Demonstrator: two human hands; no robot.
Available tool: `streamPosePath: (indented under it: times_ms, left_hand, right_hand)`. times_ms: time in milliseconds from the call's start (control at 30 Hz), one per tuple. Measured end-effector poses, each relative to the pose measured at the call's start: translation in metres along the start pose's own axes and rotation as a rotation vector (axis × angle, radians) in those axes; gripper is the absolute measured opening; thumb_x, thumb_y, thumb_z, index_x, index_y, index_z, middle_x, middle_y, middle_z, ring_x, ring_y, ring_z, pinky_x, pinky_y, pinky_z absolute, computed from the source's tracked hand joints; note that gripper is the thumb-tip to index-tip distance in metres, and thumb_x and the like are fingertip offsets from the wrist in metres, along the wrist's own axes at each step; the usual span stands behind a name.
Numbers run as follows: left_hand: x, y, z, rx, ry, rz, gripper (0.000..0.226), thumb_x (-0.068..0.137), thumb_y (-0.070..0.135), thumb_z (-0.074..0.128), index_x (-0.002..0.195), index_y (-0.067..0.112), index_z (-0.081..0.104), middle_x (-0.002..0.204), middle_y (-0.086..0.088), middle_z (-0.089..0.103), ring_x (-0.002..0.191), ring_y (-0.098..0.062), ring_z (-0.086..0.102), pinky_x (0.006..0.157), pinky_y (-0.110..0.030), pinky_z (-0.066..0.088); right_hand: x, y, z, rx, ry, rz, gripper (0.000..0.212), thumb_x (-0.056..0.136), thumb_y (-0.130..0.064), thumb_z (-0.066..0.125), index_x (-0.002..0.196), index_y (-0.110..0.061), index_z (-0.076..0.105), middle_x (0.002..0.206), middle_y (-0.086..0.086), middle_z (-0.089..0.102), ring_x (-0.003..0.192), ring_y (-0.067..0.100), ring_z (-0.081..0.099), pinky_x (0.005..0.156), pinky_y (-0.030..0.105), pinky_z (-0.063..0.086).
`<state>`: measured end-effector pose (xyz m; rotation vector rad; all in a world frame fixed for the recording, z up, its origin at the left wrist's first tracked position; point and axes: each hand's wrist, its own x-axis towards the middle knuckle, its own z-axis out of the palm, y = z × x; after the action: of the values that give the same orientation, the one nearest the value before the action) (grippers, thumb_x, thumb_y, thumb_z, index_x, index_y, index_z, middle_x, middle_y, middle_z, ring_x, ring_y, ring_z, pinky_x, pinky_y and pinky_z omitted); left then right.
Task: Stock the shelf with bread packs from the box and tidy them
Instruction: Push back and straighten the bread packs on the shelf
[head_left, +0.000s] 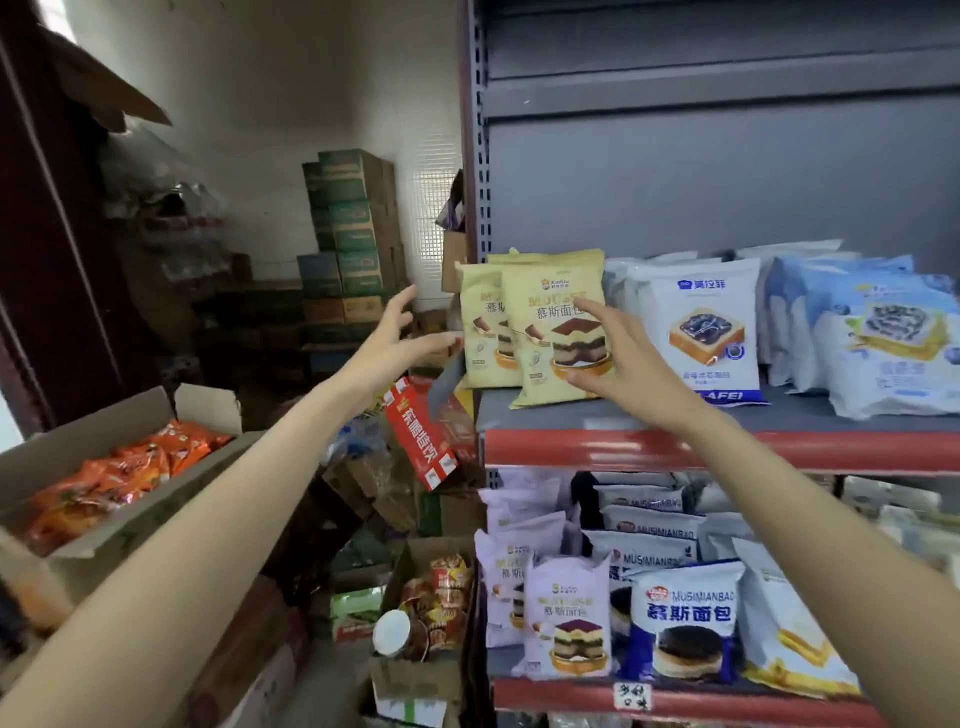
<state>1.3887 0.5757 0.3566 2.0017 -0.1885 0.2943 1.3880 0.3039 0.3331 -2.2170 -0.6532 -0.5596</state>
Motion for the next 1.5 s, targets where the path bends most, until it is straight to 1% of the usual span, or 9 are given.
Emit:
streamPosePath:
  times_ms: [67, 200, 267, 567, 633, 733, 933, 1200, 1500]
  left_hand:
    - [0.023, -0.003, 0.003, -0.033, -0.119, -0.014, 0.102, 0.078, 0.046, 0.071, 0.15, 0.037, -0.001, 0.158, -0.006, 0.015, 0.143, -0.02, 0.021, 0.113, -0.043, 0.028]
    - [0.054, 0.004, 0.02, -0.064, -0.27, 0.016, 0.116, 0.079, 0.044, 0.071, 0.147, 0.027, -0.021, 0.157, 0.001, 0.022, 0.142, -0.018, 0.027, 0.115, -0.045, 0.025]
    - [0.06, 0.008, 0.029, -0.082, -0.318, 0.043, 0.127, 0.073, 0.049, 0.076, 0.146, 0.025, -0.025, 0.157, 0.003, 0.021, 0.14, -0.016, 0.029, 0.116, -0.044, 0.025]
    - [0.088, -0.003, 0.047, 0.088, -0.247, 0.296, 0.117, 0.082, 0.008, 0.07, 0.142, 0.008, -0.031, 0.141, -0.005, 0.046, 0.108, -0.005, 0.045, 0.07, -0.005, 0.036]
    - [0.089, -0.006, 0.045, 0.102, -0.223, 0.338, 0.118, 0.081, 0.01, 0.072, 0.144, 0.008, -0.027, 0.136, 0.003, 0.044, 0.108, -0.002, 0.039, 0.072, -0.003, 0.031]
    - [0.092, -0.006, 0.044, 0.128, -0.225, 0.396, 0.123, 0.078, 0.014, 0.076, 0.145, 0.01, -0.027, 0.125, 0.009, 0.041, 0.111, -0.001, 0.038, 0.075, -0.004, 0.031]
    - [0.1, -0.005, 0.058, 0.207, -0.207, 0.41, 0.133, 0.073, 0.029, 0.081, 0.142, 0.024, -0.032, 0.147, -0.002, 0.037, 0.123, -0.015, 0.047, 0.095, -0.031, 0.044]
    - [0.112, 0.011, 0.031, 0.124, -0.165, 0.37, 0.125, 0.058, 0.056, 0.076, 0.149, 0.037, -0.008, 0.158, 0.004, 0.003, 0.143, -0.011, 0.012, 0.112, -0.032, 0.017]
    - [0.148, 0.02, 0.028, 0.197, -0.392, 0.232, 0.137, 0.045, 0.066, 0.082, 0.147, 0.045, -0.007, 0.155, 0.006, 0.02, 0.139, -0.014, 0.029, 0.114, -0.043, 0.029]
  right_hand:
    - [0.015, 0.006, 0.01, -0.033, 0.031, 0.12, 0.082, 0.08, -0.015, 0.072, 0.146, -0.025, 0.024, 0.145, 0.009, 0.029, 0.102, -0.002, 0.044, 0.079, -0.009, 0.025]
    - [0.036, 0.022, 0.029, 0.079, 0.061, 0.303, 0.117, 0.051, -0.049, 0.078, 0.144, -0.041, 0.008, 0.142, 0.013, 0.039, 0.115, 0.028, 0.049, 0.103, 0.047, 0.043]
    - [0.041, 0.036, 0.034, 0.075, 0.075, 0.347, 0.12, 0.045, -0.053, 0.077, 0.142, -0.046, 0.006, 0.139, 0.013, 0.044, 0.119, 0.031, 0.049, 0.102, 0.054, 0.041]
    - [0.056, -0.001, 0.061, -0.028, 0.061, 0.27, 0.105, 0.072, -0.023, 0.079, 0.145, -0.044, 0.008, 0.13, 0.008, 0.032, 0.108, 0.018, 0.052, 0.102, 0.032, 0.044]
    - [0.06, 0.004, 0.053, 0.056, 0.061, 0.275, 0.105, 0.071, -0.023, 0.081, 0.145, -0.044, 0.01, 0.136, 0.001, 0.028, 0.107, 0.011, 0.053, 0.096, 0.021, 0.046]
    - [0.066, 0.01, 0.045, 0.153, 0.015, 0.243, 0.103, 0.07, -0.029, 0.082, 0.138, -0.054, 0.008, 0.145, -0.007, 0.033, 0.125, 0.014, 0.047, 0.106, 0.032, 0.04]
    - [0.088, 0.016, 0.033, 0.402, 0.074, 0.283, 0.086, 0.084, -0.042, 0.065, 0.147, -0.045, 0.006, 0.146, -0.013, 0.037, 0.123, 0.008, 0.051, 0.105, 0.037, 0.042]
    - [0.127, -0.006, -0.02, -0.283, 0.186, 0.078, 0.042, 0.091, -0.017, 0.054, 0.133, -0.019, 0.048, 0.137, 0.007, 0.046, 0.127, 0.02, 0.041, 0.094, 0.017, 0.027]
    - [0.221, 0.02, -0.059, -0.597, -0.31, 0.172, 0.034, 0.096, -0.028, 0.049, 0.128, -0.022, 0.054, 0.136, -0.001, 0.052, 0.123, 0.018, 0.047, 0.094, 0.021, 0.032]
